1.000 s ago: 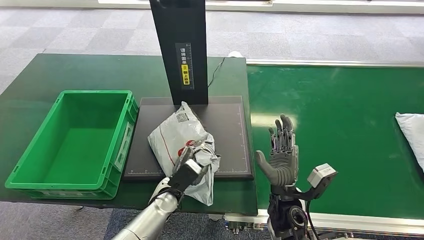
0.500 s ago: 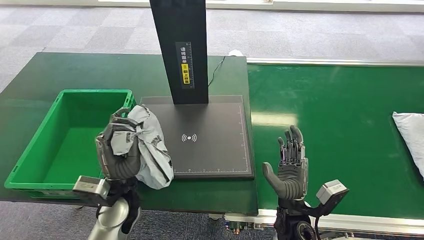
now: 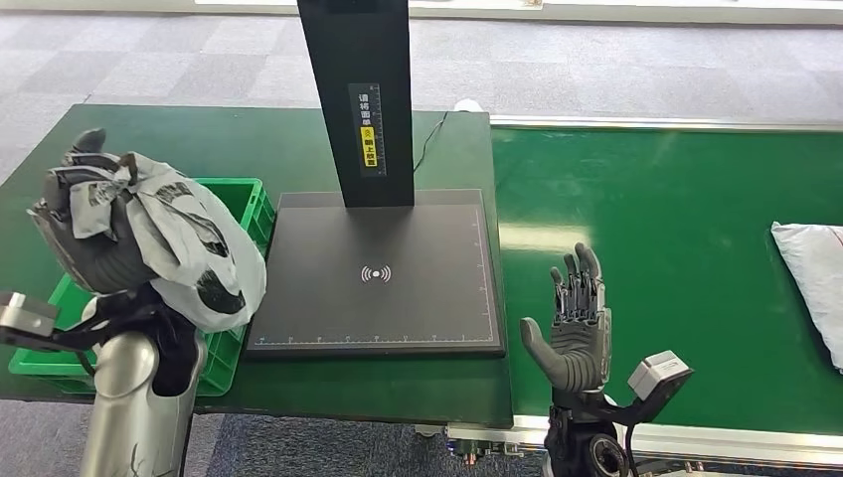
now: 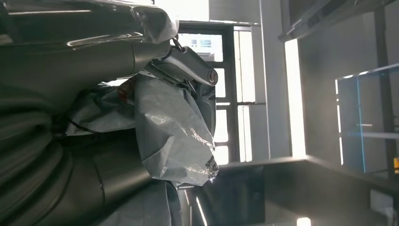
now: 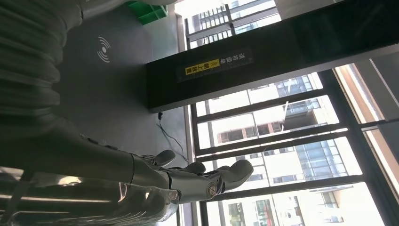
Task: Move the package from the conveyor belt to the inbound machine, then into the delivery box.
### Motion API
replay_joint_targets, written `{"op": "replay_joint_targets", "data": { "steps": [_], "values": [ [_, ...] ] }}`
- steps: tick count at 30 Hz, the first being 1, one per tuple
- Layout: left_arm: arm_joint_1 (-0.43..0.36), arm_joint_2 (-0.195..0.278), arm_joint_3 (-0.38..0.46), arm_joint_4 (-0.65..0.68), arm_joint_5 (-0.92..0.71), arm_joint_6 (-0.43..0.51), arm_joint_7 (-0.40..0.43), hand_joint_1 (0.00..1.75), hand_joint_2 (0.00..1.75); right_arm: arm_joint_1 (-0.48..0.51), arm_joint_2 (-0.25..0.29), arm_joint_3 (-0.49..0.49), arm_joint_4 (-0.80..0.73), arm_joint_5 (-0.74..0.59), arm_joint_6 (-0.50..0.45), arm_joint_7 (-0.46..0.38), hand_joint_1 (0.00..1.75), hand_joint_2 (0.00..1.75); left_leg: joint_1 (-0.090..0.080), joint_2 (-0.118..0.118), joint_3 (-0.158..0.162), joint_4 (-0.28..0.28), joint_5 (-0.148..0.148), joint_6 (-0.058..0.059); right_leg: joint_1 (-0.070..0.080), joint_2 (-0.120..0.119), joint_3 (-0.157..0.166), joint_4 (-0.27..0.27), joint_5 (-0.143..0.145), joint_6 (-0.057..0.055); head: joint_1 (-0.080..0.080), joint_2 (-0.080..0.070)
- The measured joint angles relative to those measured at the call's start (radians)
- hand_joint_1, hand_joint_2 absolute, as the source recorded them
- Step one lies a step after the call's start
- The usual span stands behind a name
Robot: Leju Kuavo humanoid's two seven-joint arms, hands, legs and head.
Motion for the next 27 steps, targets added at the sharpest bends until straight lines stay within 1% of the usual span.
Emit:
{"op": "replay_joint_targets", "data": {
  "steps": [6, 9, 13, 17, 21, 24, 27],
  "values": [
    [-0.129, 0.032, 0.131, 0.078, 0.017, -0.017, 0.050, 1.75, 1.75, -0.007, 0.002, -0.002, 0.000, 0.000, 0.001, 0.006, 0.00, 1.75, 0.000, 0.000, 0.000, 0.000, 0.000, 0.000, 0.000, 0.000, -0.001, 0.000, 0.000, 0.000, 0.000, 0.000],
    [-0.183, 0.050, 0.185, 0.126, -0.014, -0.004, 0.070, 1.75, 1.75, -0.009, 0.004, -0.003, 0.000, 0.002, 0.001, 0.011, 0.00, 1.75, 0.000, 0.000, -0.001, 0.000, 0.000, 0.000, 0.000, 0.000, -0.001, 0.000, 0.000, 0.000, 0.000, 0.000],
    [-0.244, 0.077, 0.235, 0.211, -0.068, 0.024, 0.104, 1.75, 1.75, -0.013, 0.006, -0.005, 0.000, 0.003, 0.002, 0.014, 0.00, 1.75, 0.000, 0.000, -0.001, 0.000, 0.000, 0.000, 0.000, 0.000, -0.001, 0.000, 0.000, 0.000, 0.000, 0.000],
    [-0.304, 0.108, 0.272, 0.346, -0.102, 0.022, 0.119, 1.75, 1.75, -0.015, 0.009, -0.007, 0.000, 0.006, 0.004, 0.016, 0.00, 1.75, 0.000, 0.000, -0.001, 0.000, 0.001, 0.000, 0.000, 0.000, -0.001, 0.000, 0.000, 0.000, 0.000, 0.000],
    [-0.350, 0.126, 0.296, 0.493, -0.148, 0.010, 0.130, 1.75, 1.75, -0.015, 0.010, -0.009, 0.000, 0.008, 0.008, 0.016, 0.00, 1.75, 0.000, 0.000, -0.001, 0.000, 0.001, 0.000, 0.000, 0.000, -0.001, 0.001, 0.000, 0.000, 0.000, 0.000],
    [-0.368, 0.131, 0.304, 0.579, -0.167, 0.005, 0.131, 1.75, 1.75, -0.015, 0.012, -0.009, 0.000, 0.009, 0.012, 0.016, 0.00, 1.75, 0.000, 0.000, -0.001, 0.000, 0.001, 0.000, 0.000, 0.000, -0.002, 0.001, 0.000, 0.000, 0.000, 0.000],
    [-0.379, 0.133, 0.310, 0.627, -0.168, 0.004, 0.131, 1.75, 1.75, -0.014, 0.012, -0.010, 0.000, 0.009, 0.013, 0.016, 0.00, 1.75, 0.000, 0.000, -0.002, 0.000, 0.001, 0.000, 0.000, 0.000, -0.002, 0.001, 0.000, 0.000, 0.000, 0.000]
  ]
}}
